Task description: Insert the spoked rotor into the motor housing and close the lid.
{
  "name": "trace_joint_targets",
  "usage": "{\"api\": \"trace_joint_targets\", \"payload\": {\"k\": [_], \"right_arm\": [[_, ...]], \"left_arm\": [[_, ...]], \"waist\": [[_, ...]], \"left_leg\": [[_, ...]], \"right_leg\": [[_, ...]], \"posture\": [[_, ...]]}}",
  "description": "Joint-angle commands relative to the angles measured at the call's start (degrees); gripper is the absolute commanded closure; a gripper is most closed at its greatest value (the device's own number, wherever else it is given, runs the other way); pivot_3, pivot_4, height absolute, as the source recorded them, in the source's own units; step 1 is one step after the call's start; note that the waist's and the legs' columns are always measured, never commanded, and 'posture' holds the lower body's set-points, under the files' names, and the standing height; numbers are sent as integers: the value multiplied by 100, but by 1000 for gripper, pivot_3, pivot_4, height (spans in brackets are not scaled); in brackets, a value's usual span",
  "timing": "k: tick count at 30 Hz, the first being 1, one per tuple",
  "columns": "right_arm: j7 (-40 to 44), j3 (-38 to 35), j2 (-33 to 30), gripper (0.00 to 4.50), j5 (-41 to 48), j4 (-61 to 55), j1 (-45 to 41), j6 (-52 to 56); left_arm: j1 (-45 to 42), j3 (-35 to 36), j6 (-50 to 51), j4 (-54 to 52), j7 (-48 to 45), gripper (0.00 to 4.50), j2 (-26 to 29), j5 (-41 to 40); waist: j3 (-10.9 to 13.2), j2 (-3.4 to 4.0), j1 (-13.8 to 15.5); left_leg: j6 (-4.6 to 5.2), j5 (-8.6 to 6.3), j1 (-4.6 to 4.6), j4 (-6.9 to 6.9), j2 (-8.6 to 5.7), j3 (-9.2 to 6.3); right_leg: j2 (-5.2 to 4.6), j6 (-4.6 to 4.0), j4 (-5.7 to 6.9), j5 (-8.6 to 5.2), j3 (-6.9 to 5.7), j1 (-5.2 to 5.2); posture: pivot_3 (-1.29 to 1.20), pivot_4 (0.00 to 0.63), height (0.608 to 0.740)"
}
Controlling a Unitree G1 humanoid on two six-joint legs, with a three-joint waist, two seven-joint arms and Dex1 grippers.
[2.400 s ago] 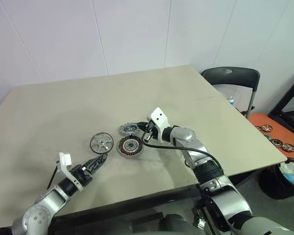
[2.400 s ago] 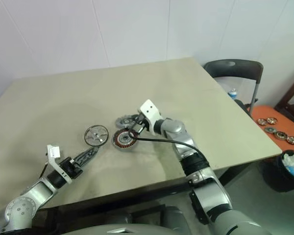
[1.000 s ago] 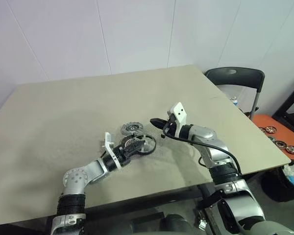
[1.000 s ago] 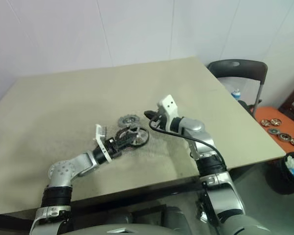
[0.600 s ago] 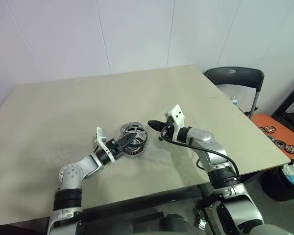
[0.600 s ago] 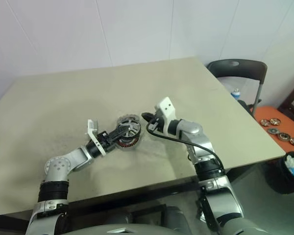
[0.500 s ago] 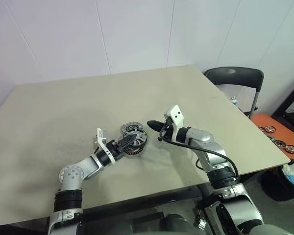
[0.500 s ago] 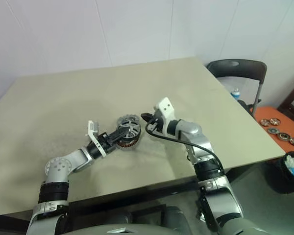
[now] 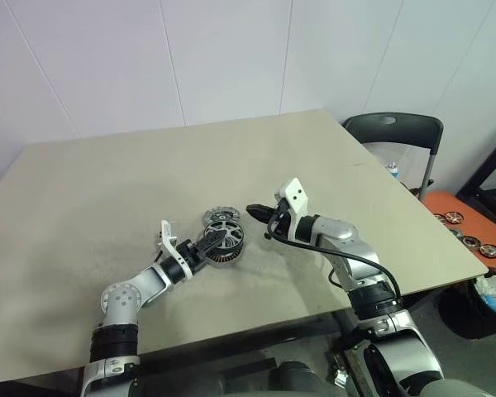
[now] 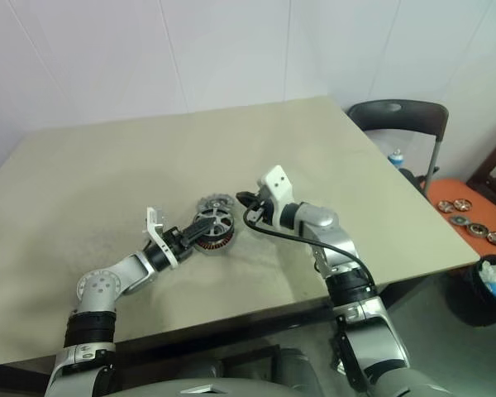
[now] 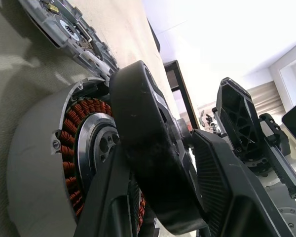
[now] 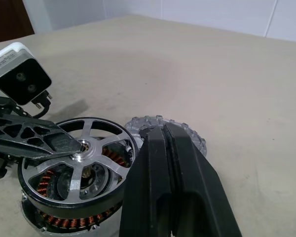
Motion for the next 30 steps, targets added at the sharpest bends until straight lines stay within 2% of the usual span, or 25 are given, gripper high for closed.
{"api": "trace_joint_targets", "payload": {"k": [1,5,6,7,13,21,24,28,30], "right_arm": [[2,-55,-45,4500,3,-57,-182,-127],[-37,-70,-38,4500,-27,35,-229,-189],[-44,-65,-33,4500,-31,45,-233,-203],[-50,-58,-29,4500,-32,48,-233,-215],[-86,-24,-20,4500,-101,140,-258,-311],[-92,11,60,4500,-186,273,-306,-436],[-95,16,80,4500,-203,288,-309,-467],[-86,-90,177,4500,14,114,-313,-352],[173,-58,227,4500,293,-158,-296,-106]], "left_arm": [[116,84,32,-81,4,3221,29,13],[204,29,149,-167,79,3221,26,31],[228,12,169,-198,114,2500,41,57],[255,-9,155,-219,155,2309,62,120],[123,65,-42,-215,293,496,283,320],[-288,-330,144,-958,62,496,1394,714],[-325,-554,-3,-1074,-63,496,1794,1119],[-353,-408,-333,-1102,-325,496,1940,1279],[-283,-472,-1113,-1103,-703,496,1956,1644]], "waist": [[0,0,-4],[0,0,-7],[-1,0,-9],[-1,1,-7],[-3,0,-5],[0,-1,-32],[0,-1,-7],[1,-3,8],[1,-3,3]], "left_leg": [[0,0,0,0,0,0],[0,0,1,-1,0,1],[0,0,1,-1,0,2],[0,0,2,-2,0,3],[0,0,29,2,1,3],[-6,4,12,-3,9,3],[-5,3,6,-5,2,4],[0,0,-1,-5,-2,5],[0,0,-7,-5,-1,5]], "right_leg": [[0,0,0,0,0,0],[0,0,0,0,1,0],[0,0,0,0,2,0],[0,0,0,0,3,0],[1,7,1,-4,2,32],[9,-3,9,2,3,3],[4,-4,3,3,4,0],[0,-3,-2,3,5,-4],[-1,-4,-2,3,5,-11]], "posture": [[0,0,740],[0,0,740],[0,0,740],[0,0,740],[0,0,740],[0,0,740],[0,0,740],[0,0,740],[0,0,740]]}}
